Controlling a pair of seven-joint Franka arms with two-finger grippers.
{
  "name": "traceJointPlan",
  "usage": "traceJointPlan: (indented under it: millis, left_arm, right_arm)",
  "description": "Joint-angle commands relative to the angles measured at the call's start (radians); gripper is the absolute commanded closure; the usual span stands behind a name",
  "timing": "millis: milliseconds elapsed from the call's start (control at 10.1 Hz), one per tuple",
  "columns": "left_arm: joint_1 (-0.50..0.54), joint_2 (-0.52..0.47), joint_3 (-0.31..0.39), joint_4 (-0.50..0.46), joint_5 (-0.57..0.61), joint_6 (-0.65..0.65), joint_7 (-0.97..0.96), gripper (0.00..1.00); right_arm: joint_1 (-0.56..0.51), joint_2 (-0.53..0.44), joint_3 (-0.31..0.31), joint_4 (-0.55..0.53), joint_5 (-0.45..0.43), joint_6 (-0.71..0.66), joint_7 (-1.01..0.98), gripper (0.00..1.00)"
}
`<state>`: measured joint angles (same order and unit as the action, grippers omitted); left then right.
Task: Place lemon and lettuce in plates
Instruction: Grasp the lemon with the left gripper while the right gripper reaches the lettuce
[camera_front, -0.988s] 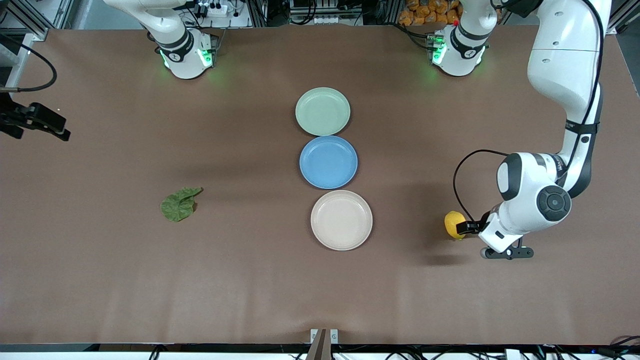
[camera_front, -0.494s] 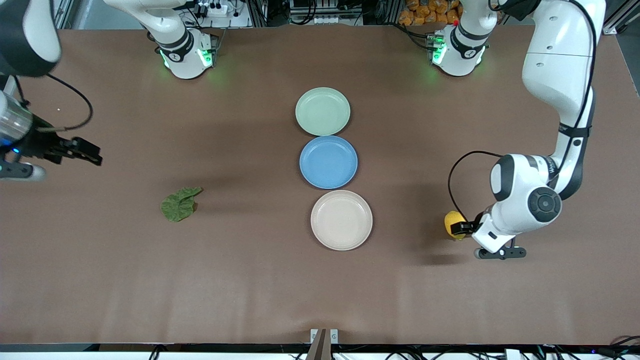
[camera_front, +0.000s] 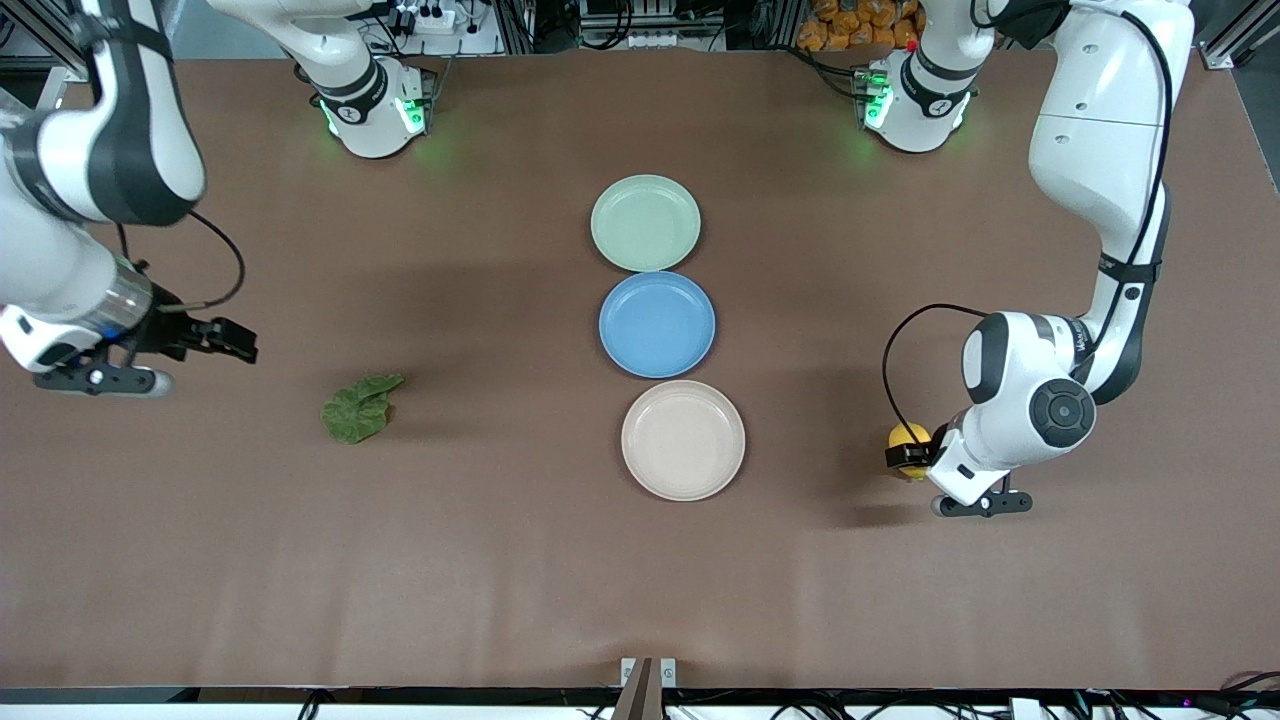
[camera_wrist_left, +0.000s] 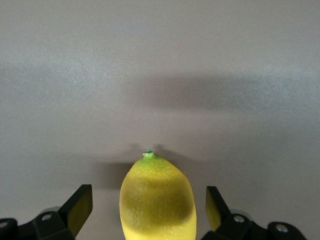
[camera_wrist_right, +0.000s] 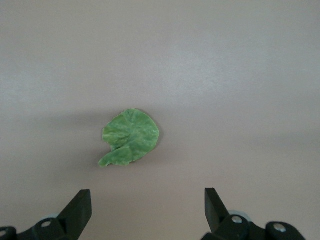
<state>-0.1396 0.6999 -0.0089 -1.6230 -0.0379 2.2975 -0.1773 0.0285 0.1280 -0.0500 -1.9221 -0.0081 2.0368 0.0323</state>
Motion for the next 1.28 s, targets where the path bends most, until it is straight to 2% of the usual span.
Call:
traceJointPlan:
  millis: [0,99,198,296,494,593,691,988,1185]
  left_arm:
    - [-0.005,0.027,0.003,-0.006,-0.019,0.045,-0.013,0.00]
    - [-0.005,0.030,0.000,-0.011,-0.026,0.059,-0.014,0.00]
    - [-0.005,0.030,-0.002,-0.011,-0.040,0.059,-0.014,0.04]
    - [-0.005,0.030,-0.002,-0.014,-0.045,0.059,-0.016,0.27]
    - [-0.017,0.030,-0.002,-0.015,-0.045,0.059,-0.050,0.64]
    - [-0.024,0.027,-0.002,-0.015,-0.045,0.059,-0.056,0.94]
    - [-0.025,0.018,-0.002,-0.012,-0.043,0.056,-0.088,1.00]
    - [-0.055,-0.074,-0.002,0.003,-0.042,0.002,-0.158,1.00]
    - [-0.069,-0.088,-0.064,0.055,-0.084,-0.015,-0.256,1.00]
  right_arm:
    - [0.011,0.066,0.002,-0.034,0.022,0.090,0.027,0.00]
    - [0.025,0.090,0.004,-0.049,0.022,0.136,0.068,0.00]
    - [0.034,0.117,0.004,-0.063,0.022,0.193,0.086,0.00]
    - [0.043,0.137,0.004,-0.093,0.022,0.270,0.112,0.00]
    - [0.042,0.163,0.012,-0.187,0.023,0.446,0.129,0.00]
    - [0.042,0.177,0.013,-0.210,0.030,0.489,0.130,0.00]
    - [0.041,0.196,0.021,-0.213,0.034,0.506,0.133,0.00]
    - [0.042,0.300,0.035,-0.212,0.036,0.653,0.196,0.00]
    - [0.042,0.340,0.045,-0.212,0.036,0.693,0.201,0.00]
